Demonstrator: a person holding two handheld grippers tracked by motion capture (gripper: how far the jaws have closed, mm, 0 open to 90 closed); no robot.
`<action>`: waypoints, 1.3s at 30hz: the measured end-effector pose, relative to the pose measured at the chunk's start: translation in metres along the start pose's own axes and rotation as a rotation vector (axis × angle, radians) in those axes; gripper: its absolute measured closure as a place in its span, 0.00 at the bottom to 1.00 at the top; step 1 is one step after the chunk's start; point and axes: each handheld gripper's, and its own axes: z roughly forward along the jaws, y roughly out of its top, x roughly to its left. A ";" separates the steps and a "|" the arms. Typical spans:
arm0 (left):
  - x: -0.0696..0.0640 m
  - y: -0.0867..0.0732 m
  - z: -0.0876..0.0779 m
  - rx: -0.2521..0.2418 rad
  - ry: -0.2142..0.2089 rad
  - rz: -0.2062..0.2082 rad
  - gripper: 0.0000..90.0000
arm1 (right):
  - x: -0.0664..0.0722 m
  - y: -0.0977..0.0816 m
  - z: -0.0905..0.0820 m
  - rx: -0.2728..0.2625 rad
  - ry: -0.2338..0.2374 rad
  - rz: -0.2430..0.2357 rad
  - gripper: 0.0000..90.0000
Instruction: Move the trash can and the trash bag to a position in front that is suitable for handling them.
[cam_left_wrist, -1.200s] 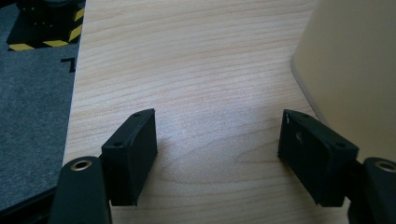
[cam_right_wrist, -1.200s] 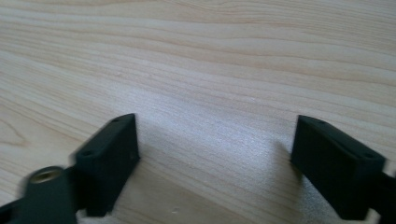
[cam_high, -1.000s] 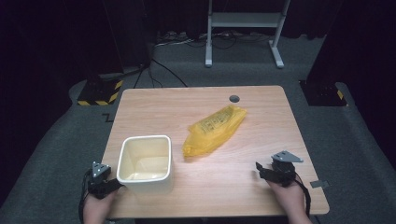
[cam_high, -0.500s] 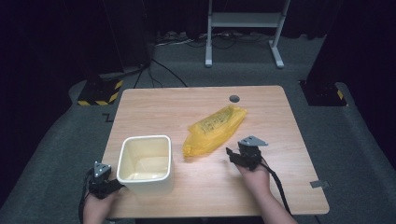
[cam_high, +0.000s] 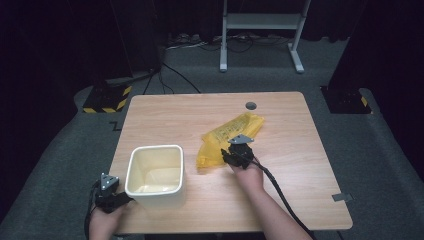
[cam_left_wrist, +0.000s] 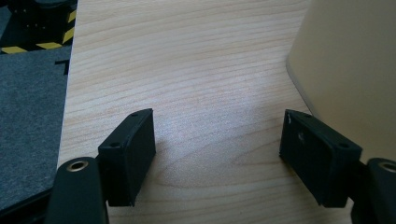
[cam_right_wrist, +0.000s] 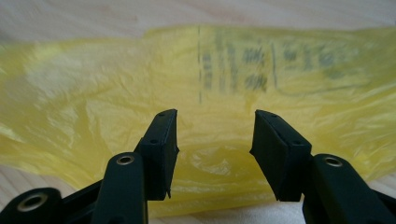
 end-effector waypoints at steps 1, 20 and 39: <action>0.000 0.000 0.000 0.000 0.000 0.000 0.31 | 0.000 0.000 0.000 0.000 0.000 0.000 0.55; 0.000 0.001 0.000 -0.014 -0.027 -0.009 0.36 | -0.051 -0.079 -0.083 0.073 -0.030 0.017 0.54; 0.002 0.000 0.000 -0.016 -0.037 -0.026 0.36 | -0.053 -0.136 -0.153 0.061 -0.053 0.036 0.67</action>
